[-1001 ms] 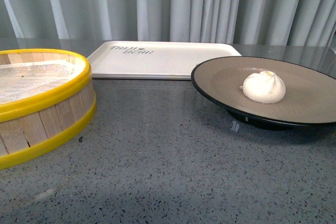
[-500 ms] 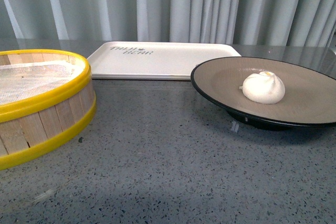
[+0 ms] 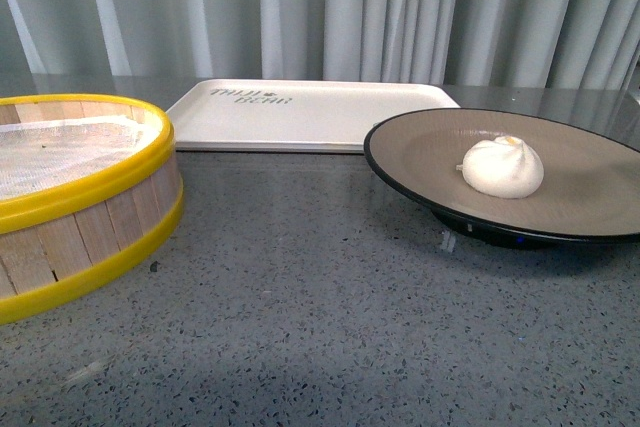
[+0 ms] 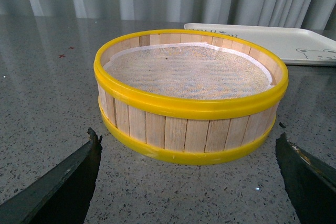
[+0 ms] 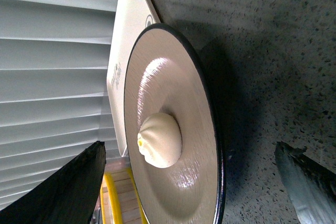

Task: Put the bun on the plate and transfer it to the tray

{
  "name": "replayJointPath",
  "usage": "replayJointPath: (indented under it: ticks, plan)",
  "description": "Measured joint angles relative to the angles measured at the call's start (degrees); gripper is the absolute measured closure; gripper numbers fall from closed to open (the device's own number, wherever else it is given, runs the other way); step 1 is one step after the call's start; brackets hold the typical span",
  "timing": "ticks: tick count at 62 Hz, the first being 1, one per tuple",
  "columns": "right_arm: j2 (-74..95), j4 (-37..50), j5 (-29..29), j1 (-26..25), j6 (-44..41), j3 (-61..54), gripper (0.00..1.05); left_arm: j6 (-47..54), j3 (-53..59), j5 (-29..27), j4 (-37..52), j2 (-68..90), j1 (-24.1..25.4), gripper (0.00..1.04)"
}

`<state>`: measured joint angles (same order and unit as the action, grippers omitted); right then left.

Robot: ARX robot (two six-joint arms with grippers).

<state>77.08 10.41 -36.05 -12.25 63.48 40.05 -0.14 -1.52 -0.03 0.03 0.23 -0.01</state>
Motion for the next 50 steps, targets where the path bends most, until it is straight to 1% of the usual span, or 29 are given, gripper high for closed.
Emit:
replayJointPath:
  ticks: [9,24,27,28,31,35,38,39,46,50]
  plan:
    - [2.45,1.29,1.38,0.39,0.33,0.74,0.08,0.0,0.0,0.0,0.0,0.0,0.0,0.07]
    - [5.79,3.89,1.18,-0.02,1.2,2.43,0.09,0.0,0.0,0.0,0.0,0.0,0.0,0.07]
    - [6.95,4.59,0.83,0.02,1.49,3.3,0.17,0.0,0.0,0.02,0.0,0.0,0.0,0.07]
    - [7.45,4.9,0.57,0.04,1.49,3.52,0.22,0.0,0.0,0.0,0.0,0.0,0.0,0.07]
    - [8.87,5.46,0.17,0.11,1.84,4.46,0.33,0.0,0.0,0.0,0.0,0.0,0.0,0.07]
    - [11.91,6.38,-0.11,0.15,2.47,7.02,0.51,0.0,0.0,0.0,0.0,-0.02,0.0,0.07]
    - [13.77,6.84,-0.15,0.26,2.71,8.33,0.61,0.0,0.0,0.0,0.0,0.0,0.0,0.07]
    - [14.58,7.04,-0.17,0.26,2.84,8.87,0.67,0.0,0.0,0.0,0.0,0.0,0.0,0.07]
    - [15.87,7.23,-0.15,0.24,3.45,9.53,0.84,0.0,0.0,0.0,0.0,-0.02,0.0,0.07]
    - [15.87,7.39,-0.33,0.24,3.85,9.33,0.97,0.0,0.0,0.0,0.0,0.0,0.0,0.07]
